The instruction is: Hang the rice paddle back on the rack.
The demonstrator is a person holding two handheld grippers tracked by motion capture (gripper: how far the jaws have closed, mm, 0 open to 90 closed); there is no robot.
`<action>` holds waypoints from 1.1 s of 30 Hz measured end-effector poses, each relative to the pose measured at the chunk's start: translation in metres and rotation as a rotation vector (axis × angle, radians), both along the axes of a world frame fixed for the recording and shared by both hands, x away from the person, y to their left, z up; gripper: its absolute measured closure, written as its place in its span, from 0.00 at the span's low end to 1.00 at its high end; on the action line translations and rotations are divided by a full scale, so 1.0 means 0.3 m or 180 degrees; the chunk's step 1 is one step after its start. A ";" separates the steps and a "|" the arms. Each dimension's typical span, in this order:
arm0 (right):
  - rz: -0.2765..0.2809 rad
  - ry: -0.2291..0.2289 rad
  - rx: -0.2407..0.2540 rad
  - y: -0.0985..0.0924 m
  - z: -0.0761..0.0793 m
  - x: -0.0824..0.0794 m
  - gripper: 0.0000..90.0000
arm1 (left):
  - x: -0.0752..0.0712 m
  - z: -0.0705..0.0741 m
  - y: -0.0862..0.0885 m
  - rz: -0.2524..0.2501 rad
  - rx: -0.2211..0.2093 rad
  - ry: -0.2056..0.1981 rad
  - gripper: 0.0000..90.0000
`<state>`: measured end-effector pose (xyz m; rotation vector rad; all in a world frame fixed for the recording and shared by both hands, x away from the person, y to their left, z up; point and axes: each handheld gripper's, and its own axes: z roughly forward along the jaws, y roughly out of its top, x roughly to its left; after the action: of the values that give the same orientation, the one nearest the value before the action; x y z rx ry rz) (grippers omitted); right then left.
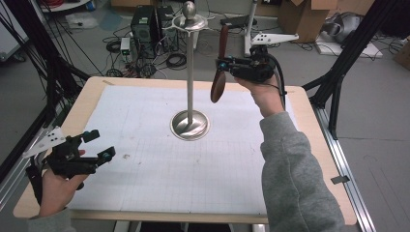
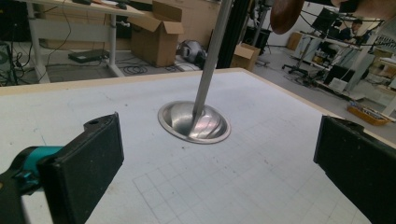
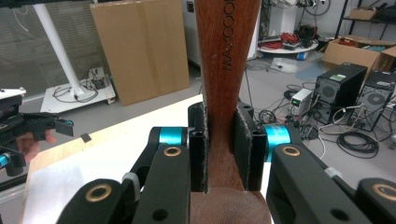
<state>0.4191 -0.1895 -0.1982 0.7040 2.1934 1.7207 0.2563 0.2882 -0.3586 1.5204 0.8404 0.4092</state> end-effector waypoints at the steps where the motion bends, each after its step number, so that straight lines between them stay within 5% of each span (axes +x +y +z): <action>1: 0.0003 -0.0009 0.0001 0.003 0.000 0.000 0.86 | 0.000 0.000 0.001 0.0000 -0.0008 0.0002 0.02; 33: -0.0005 -0.0008 0.0021 0.052 0.005 0.020 0.86 | -0.006 0.004 0.015 0.0002 -0.0049 -0.0007 0.02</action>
<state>0.4251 -0.1739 -0.1968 0.7045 2.1859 1.7279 0.2545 0.2927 -0.3573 1.5053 0.8407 0.4040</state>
